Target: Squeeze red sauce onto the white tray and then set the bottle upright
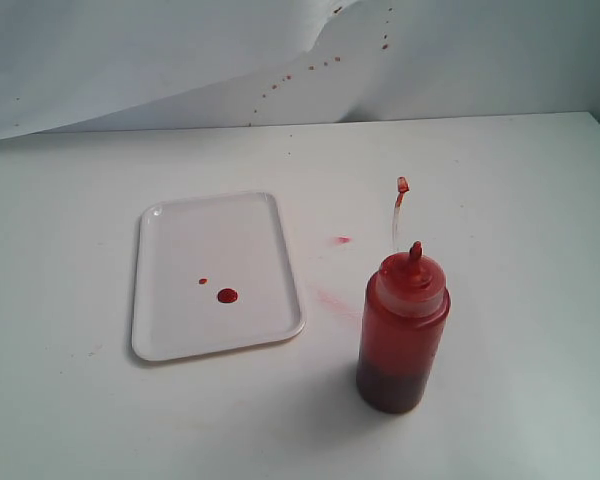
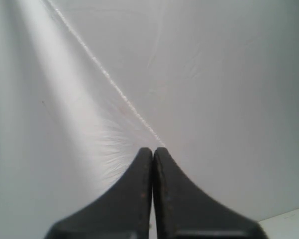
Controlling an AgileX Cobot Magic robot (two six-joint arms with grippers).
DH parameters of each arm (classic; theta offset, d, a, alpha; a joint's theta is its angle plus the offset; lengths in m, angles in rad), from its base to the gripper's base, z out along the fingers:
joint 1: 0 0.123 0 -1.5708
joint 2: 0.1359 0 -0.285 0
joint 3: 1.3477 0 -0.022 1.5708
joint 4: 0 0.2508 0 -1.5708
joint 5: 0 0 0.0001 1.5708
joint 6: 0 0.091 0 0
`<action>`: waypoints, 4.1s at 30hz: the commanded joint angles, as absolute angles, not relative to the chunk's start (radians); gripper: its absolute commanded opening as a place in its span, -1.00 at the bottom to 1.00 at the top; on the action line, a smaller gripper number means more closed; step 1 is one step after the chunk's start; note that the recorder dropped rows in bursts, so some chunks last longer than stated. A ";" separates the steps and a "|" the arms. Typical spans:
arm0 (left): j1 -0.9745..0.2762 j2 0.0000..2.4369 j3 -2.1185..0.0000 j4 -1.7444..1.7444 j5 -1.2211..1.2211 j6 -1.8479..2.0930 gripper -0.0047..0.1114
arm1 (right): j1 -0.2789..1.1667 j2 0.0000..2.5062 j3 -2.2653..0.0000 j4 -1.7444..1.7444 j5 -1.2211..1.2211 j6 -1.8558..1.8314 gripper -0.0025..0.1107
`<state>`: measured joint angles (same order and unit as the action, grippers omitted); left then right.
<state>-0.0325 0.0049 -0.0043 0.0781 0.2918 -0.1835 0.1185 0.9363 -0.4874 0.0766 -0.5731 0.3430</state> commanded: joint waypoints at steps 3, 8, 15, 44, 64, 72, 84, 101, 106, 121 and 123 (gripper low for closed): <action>-0.026 0.000 0.000 0.097 0.293 -0.172 -0.92 | 0.119 0.935 -0.491 0.082 -0.571 0.342 -0.96; -0.026 0.000 0.000 0.097 0.288 -0.172 -0.92 | 0.119 0.935 -0.491 0.082 -0.571 0.342 -0.96; -0.026 0.000 0.000 0.097 0.288 -0.175 -0.92 | 0.119 0.935 -0.491 0.082 -0.571 0.342 -0.96; -0.026 0.000 0.000 0.097 0.288 -0.175 -0.92 | -0.142 0.450 -0.398 -0.047 -0.208 -0.059 -0.96; -0.026 0.000 0.000 0.097 0.288 -0.175 -0.92 | -0.160 0.249 0.000 0.013 -0.227 -0.158 -0.96; -0.026 0.000 0.000 0.097 0.288 -0.175 -0.92 | -0.160 0.249 0.000 0.040 -0.070 -0.165 -0.96; -0.026 0.000 0.000 0.097 0.288 -0.174 -0.92 | -0.029 0.015 0.000 -0.016 0.178 -0.294 -0.96; -0.026 0.000 0.000 0.097 0.288 -0.174 -0.92 | -0.008 0.000 0.000 -0.016 0.228 0.019 -0.96; -0.026 0.000 0.000 0.097 0.288 -0.174 -0.92 | -0.008 0.000 0.000 -0.134 0.273 0.159 -0.96; -0.026 0.000 0.000 0.097 0.288 -0.174 -0.92 | -0.008 0.000 0.000 -0.109 0.329 0.049 -0.96; -0.026 0.000 0.000 0.097 0.288 -0.174 -0.92 | -0.008 0.000 0.000 -0.105 0.329 0.045 -0.96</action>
